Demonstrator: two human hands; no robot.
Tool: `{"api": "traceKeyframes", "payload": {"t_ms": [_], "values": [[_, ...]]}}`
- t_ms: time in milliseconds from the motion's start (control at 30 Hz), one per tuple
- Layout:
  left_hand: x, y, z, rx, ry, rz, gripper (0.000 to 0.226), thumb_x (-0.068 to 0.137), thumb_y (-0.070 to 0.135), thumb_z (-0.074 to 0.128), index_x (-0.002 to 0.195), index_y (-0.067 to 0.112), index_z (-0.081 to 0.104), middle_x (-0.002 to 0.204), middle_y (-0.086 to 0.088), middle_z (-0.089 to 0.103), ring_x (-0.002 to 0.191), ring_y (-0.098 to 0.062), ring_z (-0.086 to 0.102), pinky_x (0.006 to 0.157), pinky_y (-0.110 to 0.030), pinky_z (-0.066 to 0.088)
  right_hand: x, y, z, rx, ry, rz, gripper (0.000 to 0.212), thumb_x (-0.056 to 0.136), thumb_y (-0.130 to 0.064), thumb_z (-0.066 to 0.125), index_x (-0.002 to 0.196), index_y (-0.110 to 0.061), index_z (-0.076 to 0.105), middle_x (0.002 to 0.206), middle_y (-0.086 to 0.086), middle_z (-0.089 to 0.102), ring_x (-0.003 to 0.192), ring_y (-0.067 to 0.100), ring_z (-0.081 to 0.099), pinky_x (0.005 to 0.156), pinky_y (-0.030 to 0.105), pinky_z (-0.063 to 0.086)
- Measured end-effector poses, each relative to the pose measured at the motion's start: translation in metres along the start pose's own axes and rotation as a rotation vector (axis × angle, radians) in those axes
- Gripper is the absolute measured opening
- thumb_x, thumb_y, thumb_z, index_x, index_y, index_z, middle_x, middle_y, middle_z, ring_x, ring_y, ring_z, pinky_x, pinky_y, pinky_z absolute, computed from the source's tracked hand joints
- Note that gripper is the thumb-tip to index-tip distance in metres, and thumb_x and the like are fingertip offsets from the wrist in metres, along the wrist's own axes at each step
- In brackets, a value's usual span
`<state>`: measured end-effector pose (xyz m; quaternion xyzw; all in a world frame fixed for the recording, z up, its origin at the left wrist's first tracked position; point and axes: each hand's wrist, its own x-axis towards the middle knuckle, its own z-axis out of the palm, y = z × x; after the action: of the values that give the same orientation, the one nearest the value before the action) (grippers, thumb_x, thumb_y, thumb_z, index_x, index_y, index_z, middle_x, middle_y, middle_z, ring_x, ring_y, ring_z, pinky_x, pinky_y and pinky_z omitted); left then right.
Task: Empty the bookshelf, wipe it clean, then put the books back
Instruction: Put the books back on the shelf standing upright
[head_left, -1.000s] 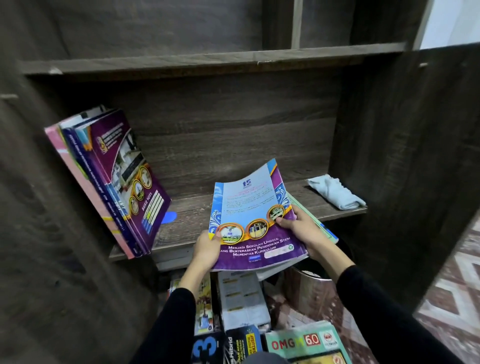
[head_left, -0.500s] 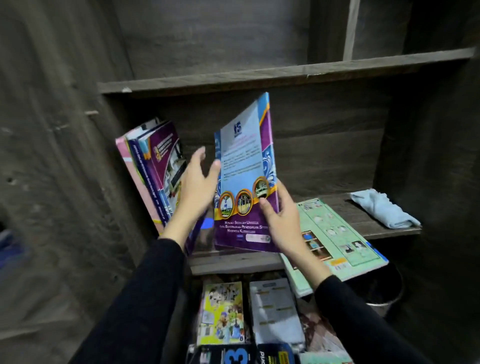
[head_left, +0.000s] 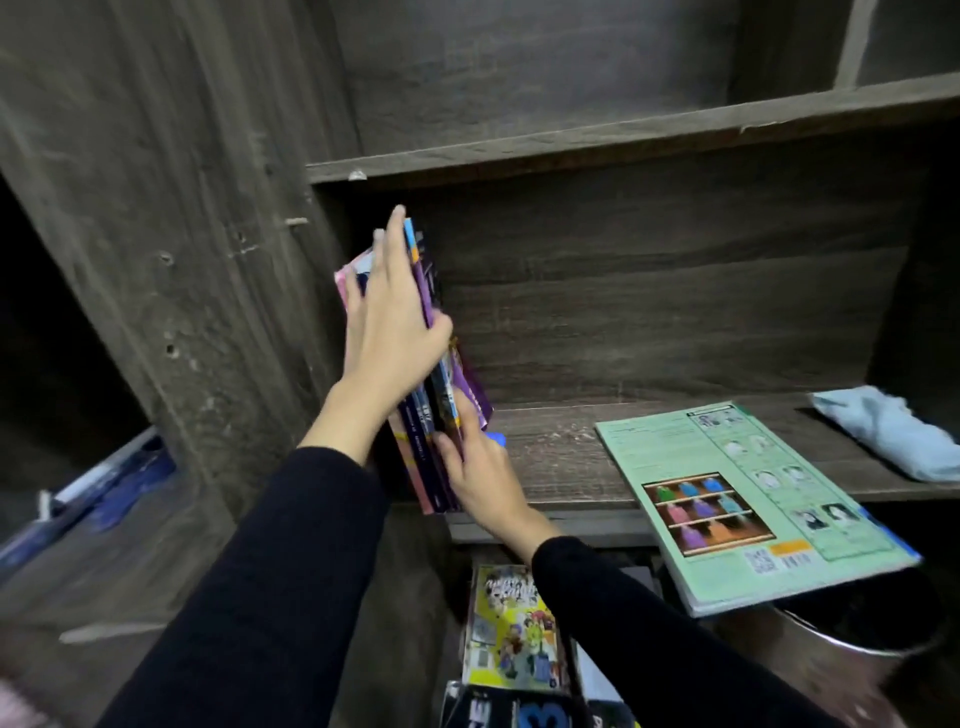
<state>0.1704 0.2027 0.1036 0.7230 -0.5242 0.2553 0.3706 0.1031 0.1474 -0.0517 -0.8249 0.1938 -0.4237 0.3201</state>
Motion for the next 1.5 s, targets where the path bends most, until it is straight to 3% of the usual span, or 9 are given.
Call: {"api": "traceKeyframes", "payload": {"t_ms": [167, 300, 433, 767, 833, 900, 1100, 1233, 1500], "values": [[-0.021, -0.036, 0.005, 0.128, -0.009, 0.058, 0.094, 0.078, 0.018, 0.067, 0.149, 0.000, 0.007, 0.157, -0.011, 0.013, 0.146, -0.026, 0.001, 0.117, -0.040, -0.002, 0.007, 0.022, 0.005, 0.039, -0.271, 0.071, 0.073, 0.094, -0.029, 0.057, 0.151, -0.032, 0.011, 0.153, -0.004, 0.033, 0.133, 0.024, 0.043, 0.104, 0.033, 0.038], [-0.026, -0.040, 0.002, 0.202, -0.041, 0.088, 0.100, 0.078, 0.028, 0.072, 0.150, 0.005, 0.007, 0.158, -0.005, 0.012, 0.146, -0.021, 0.004, 0.117, -0.041, 0.003, 0.005, 0.039, 0.000, 0.042, -0.471, 0.124, 0.108, 0.077, -0.025, 0.076, 0.145, -0.051, -0.003, 0.158, -0.005, 0.020, 0.142, 0.015, 0.027, 0.114, 0.037, 0.030], [-0.021, -0.040, -0.008, 0.254, -0.101, 0.101, 0.113, 0.064, 0.041, 0.083, 0.149, 0.007, 0.015, 0.155, -0.005, 0.021, 0.144, -0.022, 0.016, 0.114, -0.050, 0.021, -0.003, 0.053, -0.009, 0.019, -0.575, 0.234, 0.107, 0.076, -0.019, 0.079, 0.151, -0.039, 0.005, 0.153, 0.005, 0.031, 0.137, 0.021, 0.036, 0.111, 0.028, 0.031], [-0.019, -0.040, -0.013, 0.168, -0.091, 0.105, 0.102, 0.057, 0.034, 0.088, 0.140, 0.012, 0.032, 0.148, -0.002, 0.034, 0.144, -0.018, 0.018, 0.108, -0.042, 0.030, -0.003, 0.060, -0.002, 0.087, -0.524, 0.358, 0.085, 0.086, 0.000, 0.062, 0.150, -0.034, 0.017, 0.142, 0.013, 0.045, 0.125, 0.028, 0.048, 0.106, 0.031, 0.038], [-0.020, -0.042, -0.011, 0.180, -0.085, 0.106, 0.104, 0.060, 0.032, 0.087, 0.143, 0.009, 0.030, 0.150, -0.003, 0.032, 0.144, -0.019, 0.016, 0.110, -0.039, 0.029, -0.002, 0.062, -0.002, 0.115, -0.523, 0.375, 0.085, 0.085, 0.001, 0.065, 0.150, -0.032, 0.019, 0.143, 0.014, 0.044, 0.130, 0.027, 0.045, 0.102, 0.023, 0.037], [-0.020, -0.042, -0.010, 0.205, -0.082, 0.099, 0.104, 0.062, 0.030, 0.085, 0.146, 0.008, 0.026, 0.152, -0.003, 0.030, 0.145, -0.018, 0.014, 0.110, -0.037, 0.028, -0.002, 0.064, -0.001, 0.129, -0.516, 0.394, 0.087, 0.084, -0.003, 0.068, 0.150, -0.031, 0.020, 0.147, 0.011, 0.041, 0.136, 0.022, 0.039, 0.098, 0.015, 0.032], [-0.022, -0.042, -0.007, 0.266, -0.048, 0.080, 0.103, 0.067, 0.029, 0.082, 0.148, 0.009, 0.022, 0.154, -0.002, 0.028, 0.145, -0.018, 0.012, 0.105, -0.040, 0.035, -0.002, 0.070, 0.014, -0.045, -0.455, 0.371, 0.090, 0.081, -0.026, 0.074, 0.150, -0.038, 0.017, 0.144, 0.007, 0.046, 0.130, 0.026, 0.045, 0.110, 0.044, 0.036], [-0.023, -0.046, -0.001, 0.314, 0.004, 0.106, 0.101, 0.065, 0.028, 0.082, 0.147, 0.008, 0.028, 0.152, -0.004, 0.032, 0.144, -0.021, 0.018, 0.110, -0.031, 0.026, -0.001, 0.070, 0.016, -0.095, -0.443, 0.350, 0.087, 0.082, -0.032, 0.072, 0.150, -0.035, 0.017, 0.142, 0.007, 0.049, 0.127, 0.026, 0.047, 0.108, 0.045, 0.037], [-0.025, -0.042, 0.004, 0.360, -0.007, 0.071, 0.098, 0.072, 0.028, 0.078, 0.150, 0.011, 0.021, 0.156, -0.001, 0.023, 0.146, -0.018, 0.010, 0.105, -0.034, 0.036, -0.001, 0.078, 0.016, -0.181, -0.464, 0.332, 0.086, 0.084, -0.042, 0.066, 0.150, -0.039, 0.011, 0.135, 0.014, 0.049, 0.124, 0.029, 0.045, 0.105, 0.042, 0.037]]}}
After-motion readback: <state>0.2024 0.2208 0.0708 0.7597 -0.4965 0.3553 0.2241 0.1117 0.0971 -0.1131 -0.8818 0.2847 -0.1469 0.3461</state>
